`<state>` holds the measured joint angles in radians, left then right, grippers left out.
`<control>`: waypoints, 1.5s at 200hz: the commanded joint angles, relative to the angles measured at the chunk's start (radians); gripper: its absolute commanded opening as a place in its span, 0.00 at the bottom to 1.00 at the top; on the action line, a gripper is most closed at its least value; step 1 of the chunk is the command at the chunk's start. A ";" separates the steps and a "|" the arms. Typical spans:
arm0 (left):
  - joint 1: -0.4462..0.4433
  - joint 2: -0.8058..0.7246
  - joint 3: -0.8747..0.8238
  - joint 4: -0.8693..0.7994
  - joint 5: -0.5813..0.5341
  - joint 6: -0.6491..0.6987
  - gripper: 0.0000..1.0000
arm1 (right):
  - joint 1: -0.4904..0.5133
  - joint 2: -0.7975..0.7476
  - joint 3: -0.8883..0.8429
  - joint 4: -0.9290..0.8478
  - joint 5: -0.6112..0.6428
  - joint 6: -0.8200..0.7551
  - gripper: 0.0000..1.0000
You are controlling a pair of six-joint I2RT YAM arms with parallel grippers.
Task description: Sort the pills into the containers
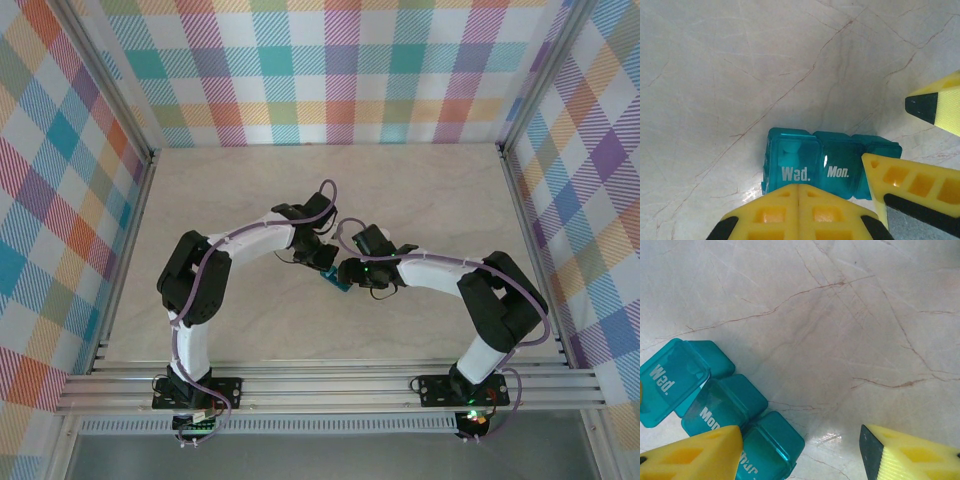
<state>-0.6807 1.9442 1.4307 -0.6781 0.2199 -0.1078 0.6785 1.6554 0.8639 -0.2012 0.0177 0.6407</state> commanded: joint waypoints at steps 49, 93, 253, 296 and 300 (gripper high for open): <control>-0.017 0.002 -0.030 0.022 0.009 0.000 0.00 | 0.005 0.053 -0.038 -0.052 0.015 0.010 0.65; -0.017 0.034 -0.042 0.037 0.016 -0.006 0.00 | 0.006 0.061 -0.038 -0.047 0.014 0.010 0.64; -0.018 -0.014 -0.025 -0.001 -0.042 0.010 0.00 | 0.003 0.066 -0.045 -0.050 0.015 0.007 0.64; -0.019 -0.016 -0.050 0.009 -0.049 0.010 0.00 | 0.004 0.067 -0.047 -0.051 0.016 0.008 0.64; -0.018 -0.017 -0.053 0.009 -0.050 0.010 0.00 | 0.006 0.068 -0.047 -0.051 0.017 0.007 0.64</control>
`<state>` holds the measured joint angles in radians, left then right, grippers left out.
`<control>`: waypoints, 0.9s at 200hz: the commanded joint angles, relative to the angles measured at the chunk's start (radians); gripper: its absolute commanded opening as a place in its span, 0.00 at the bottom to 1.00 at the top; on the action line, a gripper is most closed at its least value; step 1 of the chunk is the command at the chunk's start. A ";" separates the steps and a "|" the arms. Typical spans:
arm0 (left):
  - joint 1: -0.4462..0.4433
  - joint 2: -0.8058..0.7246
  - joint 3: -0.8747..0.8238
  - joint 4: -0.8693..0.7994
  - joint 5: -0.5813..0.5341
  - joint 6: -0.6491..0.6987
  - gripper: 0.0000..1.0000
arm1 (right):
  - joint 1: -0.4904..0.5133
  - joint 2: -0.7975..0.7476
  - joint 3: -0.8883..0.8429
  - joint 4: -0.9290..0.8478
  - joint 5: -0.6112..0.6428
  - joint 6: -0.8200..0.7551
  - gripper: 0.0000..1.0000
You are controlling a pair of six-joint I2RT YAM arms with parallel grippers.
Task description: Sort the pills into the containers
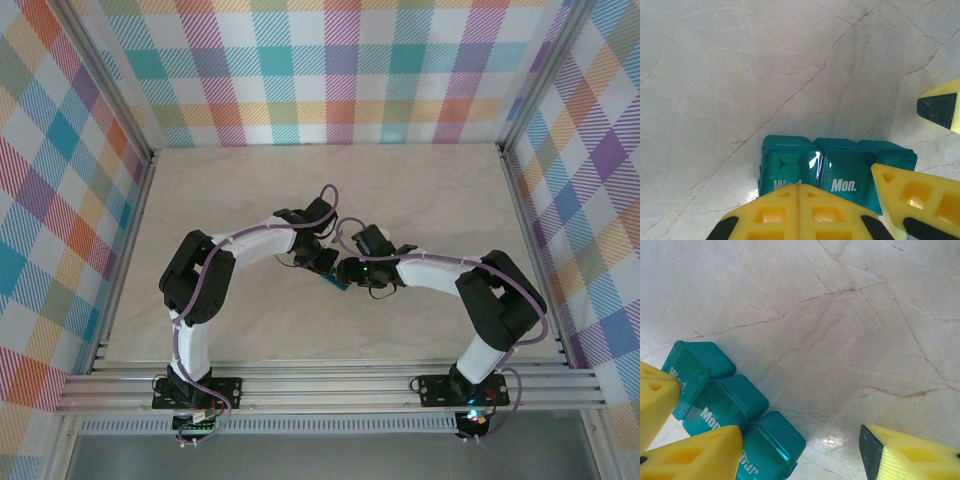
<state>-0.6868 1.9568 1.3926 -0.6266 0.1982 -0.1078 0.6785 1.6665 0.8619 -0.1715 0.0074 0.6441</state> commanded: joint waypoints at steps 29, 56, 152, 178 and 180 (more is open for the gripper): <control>-0.013 -0.037 -0.016 -0.044 -0.030 0.011 0.00 | 0.004 0.060 -0.045 -0.081 0.028 0.005 0.64; -0.012 -0.046 -0.019 -0.047 -0.026 0.010 0.00 | 0.004 0.065 -0.047 -0.078 0.026 0.006 0.64; -0.012 -0.032 -0.070 -0.019 -0.011 0.001 0.00 | 0.004 0.068 -0.056 -0.065 0.023 0.013 0.64; -0.012 -0.004 -0.079 -0.009 -0.013 0.000 0.00 | 0.004 0.069 -0.060 -0.060 0.021 0.016 0.64; -0.012 -0.002 -0.079 -0.009 -0.013 0.000 0.00 | 0.006 0.070 -0.061 -0.060 0.020 0.017 0.64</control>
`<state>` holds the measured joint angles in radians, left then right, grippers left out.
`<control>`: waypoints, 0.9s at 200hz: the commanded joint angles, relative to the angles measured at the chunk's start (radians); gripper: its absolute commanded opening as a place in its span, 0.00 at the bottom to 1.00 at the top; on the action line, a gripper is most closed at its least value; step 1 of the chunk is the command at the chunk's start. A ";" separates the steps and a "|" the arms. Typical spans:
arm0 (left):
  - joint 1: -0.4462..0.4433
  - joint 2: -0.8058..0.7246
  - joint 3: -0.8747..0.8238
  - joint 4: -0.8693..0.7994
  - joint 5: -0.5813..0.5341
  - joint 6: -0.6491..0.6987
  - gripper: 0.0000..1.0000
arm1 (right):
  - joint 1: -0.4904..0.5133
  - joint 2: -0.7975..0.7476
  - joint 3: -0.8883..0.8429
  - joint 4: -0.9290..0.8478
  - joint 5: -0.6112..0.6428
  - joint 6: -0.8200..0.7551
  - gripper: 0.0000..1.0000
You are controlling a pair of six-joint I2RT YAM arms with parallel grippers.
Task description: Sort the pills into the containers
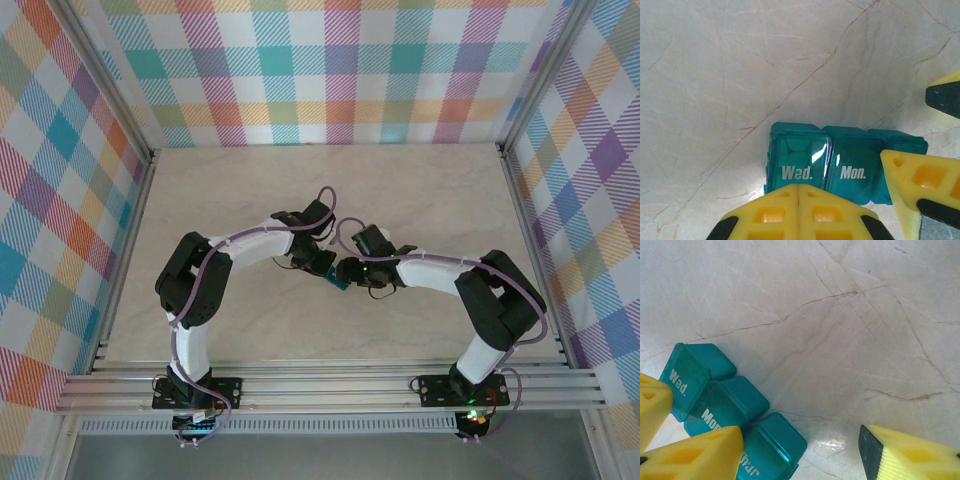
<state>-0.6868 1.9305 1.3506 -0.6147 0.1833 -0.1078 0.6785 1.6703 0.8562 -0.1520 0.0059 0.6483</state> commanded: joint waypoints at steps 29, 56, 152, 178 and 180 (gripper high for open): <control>-0.013 0.033 -0.056 -0.013 -0.009 0.003 0.00 | 0.003 0.066 -0.059 -0.074 0.014 0.016 0.64; -0.013 0.035 -0.067 -0.013 -0.020 0.007 0.00 | 0.003 0.068 -0.057 -0.071 0.003 0.017 0.64; -0.005 -0.108 0.036 0.061 -0.055 -0.033 0.24 | -0.015 -0.061 0.040 -0.177 -0.065 -0.019 0.66; 0.009 -0.192 0.046 0.102 -0.095 -0.049 0.46 | -0.027 -0.151 0.088 -0.242 -0.073 -0.033 0.69; 0.010 -0.199 0.045 0.105 -0.097 -0.049 0.49 | -0.028 -0.159 0.093 -0.248 -0.073 -0.034 0.69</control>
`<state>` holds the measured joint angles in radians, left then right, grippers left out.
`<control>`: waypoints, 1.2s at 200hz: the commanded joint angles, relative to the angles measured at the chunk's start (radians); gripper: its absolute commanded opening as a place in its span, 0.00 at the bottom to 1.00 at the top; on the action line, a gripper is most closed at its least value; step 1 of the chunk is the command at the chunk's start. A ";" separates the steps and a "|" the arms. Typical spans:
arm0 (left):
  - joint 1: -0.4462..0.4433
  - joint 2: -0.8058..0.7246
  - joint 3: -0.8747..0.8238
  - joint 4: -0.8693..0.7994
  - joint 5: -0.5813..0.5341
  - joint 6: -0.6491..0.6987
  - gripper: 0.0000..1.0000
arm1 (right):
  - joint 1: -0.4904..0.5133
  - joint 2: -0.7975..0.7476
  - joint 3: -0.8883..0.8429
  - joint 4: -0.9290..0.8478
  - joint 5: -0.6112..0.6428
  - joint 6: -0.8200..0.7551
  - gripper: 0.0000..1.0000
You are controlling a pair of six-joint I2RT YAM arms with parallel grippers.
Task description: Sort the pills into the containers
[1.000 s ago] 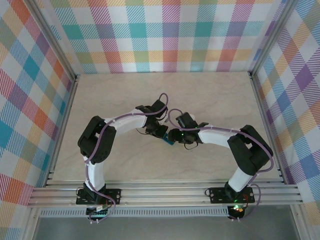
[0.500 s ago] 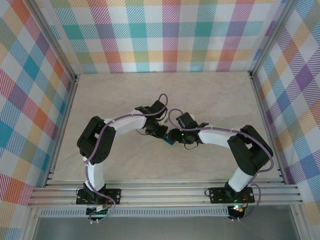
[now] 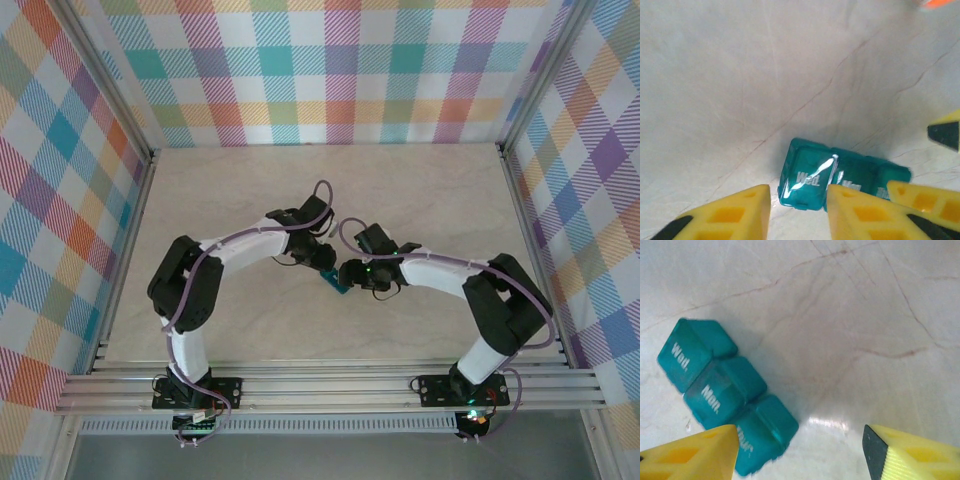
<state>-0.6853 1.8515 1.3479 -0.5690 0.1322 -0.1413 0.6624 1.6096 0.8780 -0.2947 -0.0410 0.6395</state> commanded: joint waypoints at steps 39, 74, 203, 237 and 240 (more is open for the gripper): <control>0.036 -0.301 0.014 0.084 -0.146 -0.013 0.91 | -0.054 -0.291 0.147 -0.227 -0.013 -0.053 0.81; 0.092 -0.496 -0.052 0.096 -0.251 -0.001 1.00 | -0.156 -0.487 0.185 -0.291 0.027 -0.093 0.99; 0.456 -0.890 -0.771 0.749 -0.529 0.237 1.00 | -0.504 -0.613 -0.163 0.183 0.584 -0.317 0.99; 0.469 -0.745 -0.954 1.009 -0.529 0.223 1.00 | -0.529 -0.474 -0.296 0.375 0.625 -0.386 0.99; 0.470 -0.734 -0.970 1.043 -0.528 0.223 1.00 | -0.529 -0.463 -0.307 0.398 0.624 -0.396 0.99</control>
<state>-0.2253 1.0363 0.4744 0.1970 -0.4042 0.0967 0.1471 1.0752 0.6369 -0.1143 0.5266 0.3347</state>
